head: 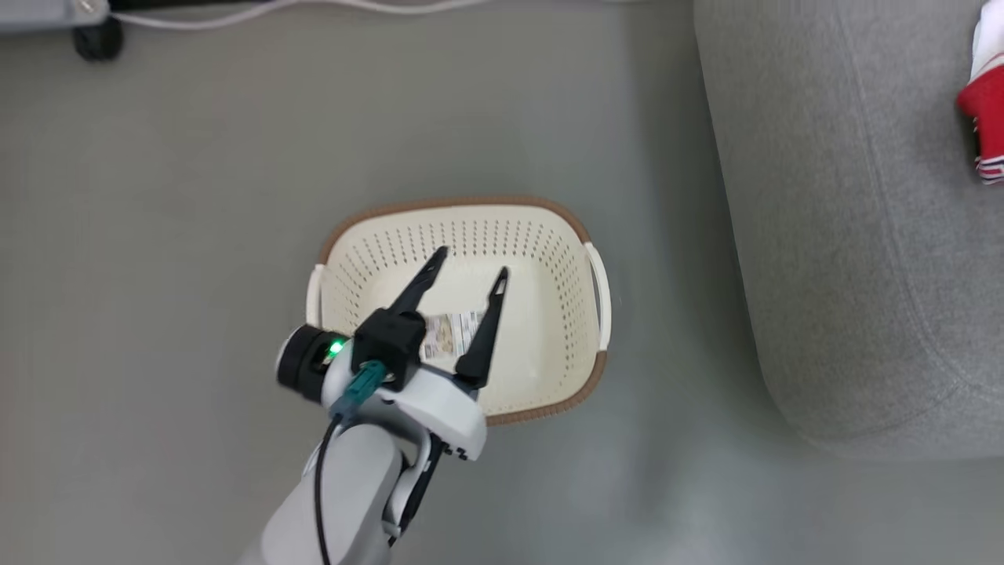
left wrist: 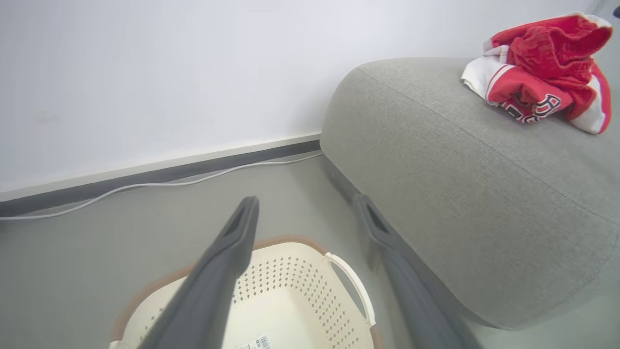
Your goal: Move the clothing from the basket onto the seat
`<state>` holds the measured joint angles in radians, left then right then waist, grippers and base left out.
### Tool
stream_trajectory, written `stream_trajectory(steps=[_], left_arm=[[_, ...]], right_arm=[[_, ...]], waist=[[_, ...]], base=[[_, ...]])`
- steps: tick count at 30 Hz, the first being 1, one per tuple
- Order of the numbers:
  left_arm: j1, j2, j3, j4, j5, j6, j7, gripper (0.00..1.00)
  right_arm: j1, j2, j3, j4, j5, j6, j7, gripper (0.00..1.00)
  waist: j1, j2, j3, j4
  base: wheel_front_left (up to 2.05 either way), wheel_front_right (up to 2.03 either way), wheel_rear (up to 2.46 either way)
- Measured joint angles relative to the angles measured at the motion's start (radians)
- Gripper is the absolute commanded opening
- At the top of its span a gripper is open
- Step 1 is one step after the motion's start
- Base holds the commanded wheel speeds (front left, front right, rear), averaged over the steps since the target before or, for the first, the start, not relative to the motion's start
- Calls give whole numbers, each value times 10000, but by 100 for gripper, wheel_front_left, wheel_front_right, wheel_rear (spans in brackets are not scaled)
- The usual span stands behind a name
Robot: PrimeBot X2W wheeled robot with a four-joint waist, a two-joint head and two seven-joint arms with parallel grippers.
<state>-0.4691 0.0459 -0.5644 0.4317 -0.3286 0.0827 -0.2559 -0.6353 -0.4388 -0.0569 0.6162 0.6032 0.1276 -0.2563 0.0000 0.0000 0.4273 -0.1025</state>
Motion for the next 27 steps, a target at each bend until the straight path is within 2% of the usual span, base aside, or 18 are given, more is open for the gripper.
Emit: stream_trajectory(steps=[13,18,27], left_arm=[[1990,58,2708,-259,612,-130,0,100],[2615,50,3490,-276,821,-368,2,100],[3490,21,4711,-360,1103,-483,2,100]], right_arm=[[1547,813,993,-1081,-832,0,2,100],[2284,1183,1476,-1490,-1202,0,4,100],[3457,1747,1923,-1929,-1760,0,4,100]], waist=[[0,0,-2083,697],[-1,0,-2749,954],[0,0,-3715,1352]], base=[[0,0,0],[0,0,0],[0,0,0]])
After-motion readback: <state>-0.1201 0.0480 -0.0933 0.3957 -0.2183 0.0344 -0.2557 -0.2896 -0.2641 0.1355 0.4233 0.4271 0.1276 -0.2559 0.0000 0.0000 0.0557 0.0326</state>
